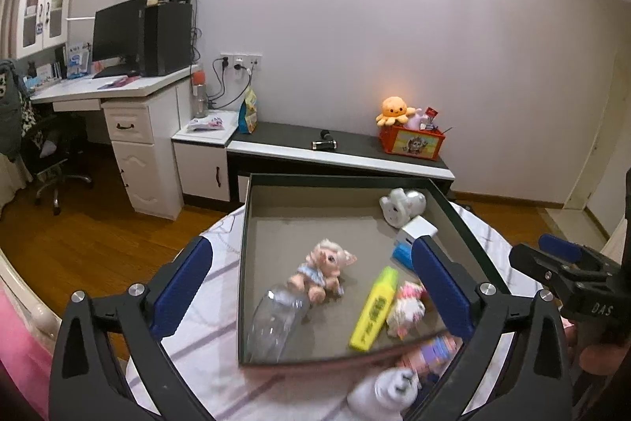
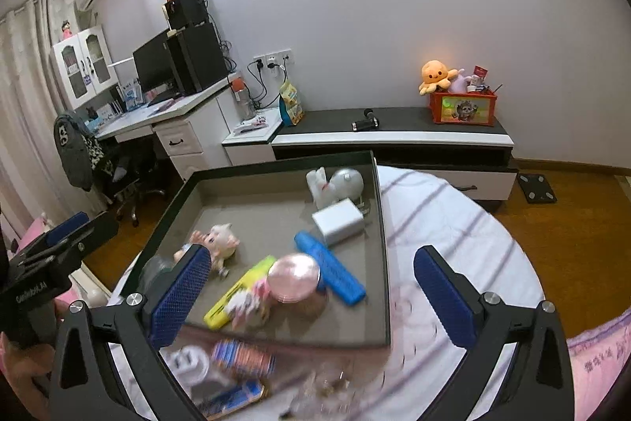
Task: Organize rigid objects
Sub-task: 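Withdraw both tools from the box back over the bed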
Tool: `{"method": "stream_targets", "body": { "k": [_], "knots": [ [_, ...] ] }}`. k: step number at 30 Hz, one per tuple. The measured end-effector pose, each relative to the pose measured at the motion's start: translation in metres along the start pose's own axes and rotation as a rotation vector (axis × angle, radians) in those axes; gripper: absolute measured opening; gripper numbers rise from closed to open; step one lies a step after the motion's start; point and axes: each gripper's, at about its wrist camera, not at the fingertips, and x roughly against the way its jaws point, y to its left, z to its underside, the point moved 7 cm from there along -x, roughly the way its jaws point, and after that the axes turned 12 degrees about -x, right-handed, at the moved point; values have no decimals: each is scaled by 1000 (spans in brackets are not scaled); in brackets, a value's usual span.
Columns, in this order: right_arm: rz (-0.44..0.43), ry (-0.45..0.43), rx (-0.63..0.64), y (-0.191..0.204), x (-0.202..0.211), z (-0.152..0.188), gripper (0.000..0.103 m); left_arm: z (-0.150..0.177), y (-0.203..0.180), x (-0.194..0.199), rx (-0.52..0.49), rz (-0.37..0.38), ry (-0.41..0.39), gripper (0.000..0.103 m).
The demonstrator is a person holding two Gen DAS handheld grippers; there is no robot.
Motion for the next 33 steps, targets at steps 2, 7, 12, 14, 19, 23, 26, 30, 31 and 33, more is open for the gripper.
{"method": "stream_targets", "body": {
  "k": [2,7,12,14,19,23,26,30,31,33],
  "knots": [
    [-6,-10,-7,0,12,7,103,4,-2,14,-8,-4,-8,102],
    [-14,-25,-24,0,43,25,103,16,-7,50,-11,-3,-35,103],
    [-14,-47,-23,3,68,40,103,30,-14,80,-20,-14,-54,103],
    [-17,-54,-26,5,77,49,103,36,-17,91,-22,-21,-64,103],
    [-7,-75,-24,6,96,65,103,55,-20,112,-11,-46,-69,103],
    [-6,-85,-31,3,109,77,103,67,-20,120,17,-53,-63,103],
    [2,-82,-30,-1,113,86,103,80,-20,125,47,-55,-52,103],
    [8,-75,-39,-6,114,92,103,96,-23,131,37,-65,-37,103],
    [8,-74,-40,-6,115,93,103,98,-24,131,32,-71,-34,103],
    [5,-76,-38,-5,116,95,103,105,-23,131,34,-73,-24,103]
  ]
}}
